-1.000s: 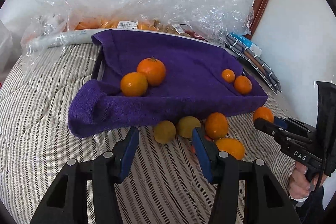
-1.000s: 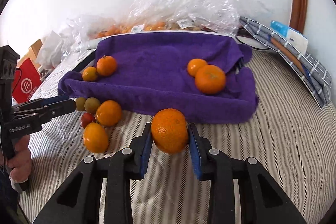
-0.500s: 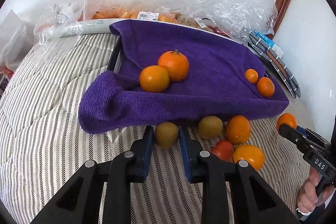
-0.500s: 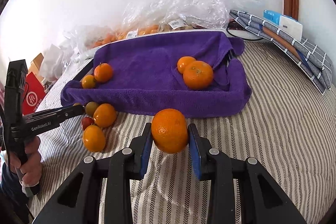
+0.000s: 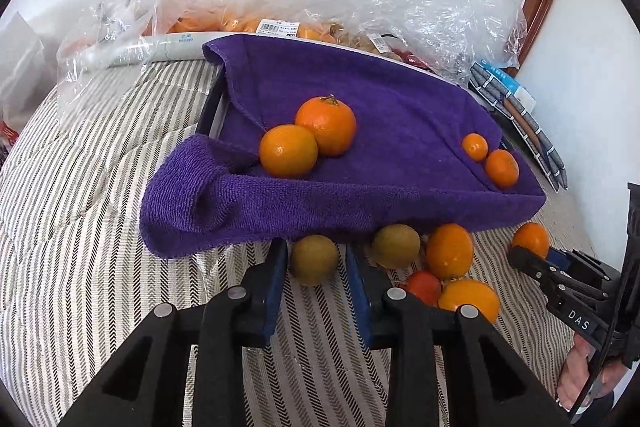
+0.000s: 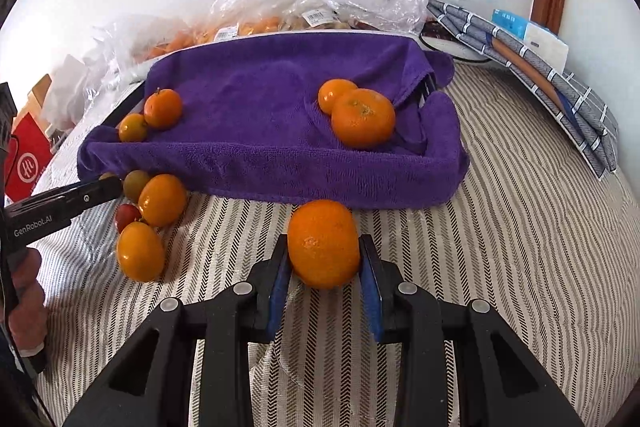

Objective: Organize fruits
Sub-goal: 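Lift the orange with the right gripper while the left gripper grasps a green-yellow fruit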

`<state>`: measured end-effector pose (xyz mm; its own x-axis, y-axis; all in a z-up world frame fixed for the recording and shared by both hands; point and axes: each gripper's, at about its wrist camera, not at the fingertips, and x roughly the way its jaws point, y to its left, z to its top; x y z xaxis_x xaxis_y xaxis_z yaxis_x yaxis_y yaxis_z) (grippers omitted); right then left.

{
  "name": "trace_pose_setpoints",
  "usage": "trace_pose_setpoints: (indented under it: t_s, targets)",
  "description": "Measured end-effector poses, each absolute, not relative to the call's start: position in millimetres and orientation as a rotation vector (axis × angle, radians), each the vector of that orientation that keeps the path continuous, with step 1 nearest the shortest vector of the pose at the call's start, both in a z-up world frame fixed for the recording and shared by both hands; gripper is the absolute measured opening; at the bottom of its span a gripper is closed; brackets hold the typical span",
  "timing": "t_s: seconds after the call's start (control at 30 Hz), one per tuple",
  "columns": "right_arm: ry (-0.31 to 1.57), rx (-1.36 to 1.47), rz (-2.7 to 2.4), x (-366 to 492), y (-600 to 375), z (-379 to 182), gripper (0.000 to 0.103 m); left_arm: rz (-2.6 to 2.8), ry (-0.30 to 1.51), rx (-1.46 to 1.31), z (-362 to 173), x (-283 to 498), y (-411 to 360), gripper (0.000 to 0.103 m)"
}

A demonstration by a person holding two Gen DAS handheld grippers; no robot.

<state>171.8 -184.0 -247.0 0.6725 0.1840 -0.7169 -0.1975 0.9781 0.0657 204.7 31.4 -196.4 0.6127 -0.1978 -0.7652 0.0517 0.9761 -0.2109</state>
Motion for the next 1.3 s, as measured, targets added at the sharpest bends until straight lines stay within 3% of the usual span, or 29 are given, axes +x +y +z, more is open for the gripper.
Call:
trace_pose_setpoints:
  t_s: [0.17, 0.23, 1.3]
  targets:
    - [0.806, -0.036, 0.204, 170.9, -181.1, -247.0, 0.033, -0.142, 0.901, -0.169, -195.9, 205.4, 29.9, 0.028]
    - [0.806, -0.037, 0.205, 170.9, -180.6, -247.3, 0.033, -0.121, 0.900, -0.157, -195.2, 205.2, 31.0, 0.023]
    - [0.684, 0.108, 0.270, 155.3, -216.6, -216.1, 0.032, -0.176, 0.698, -0.289, -165.8, 184.9, 56.8, 0.023]
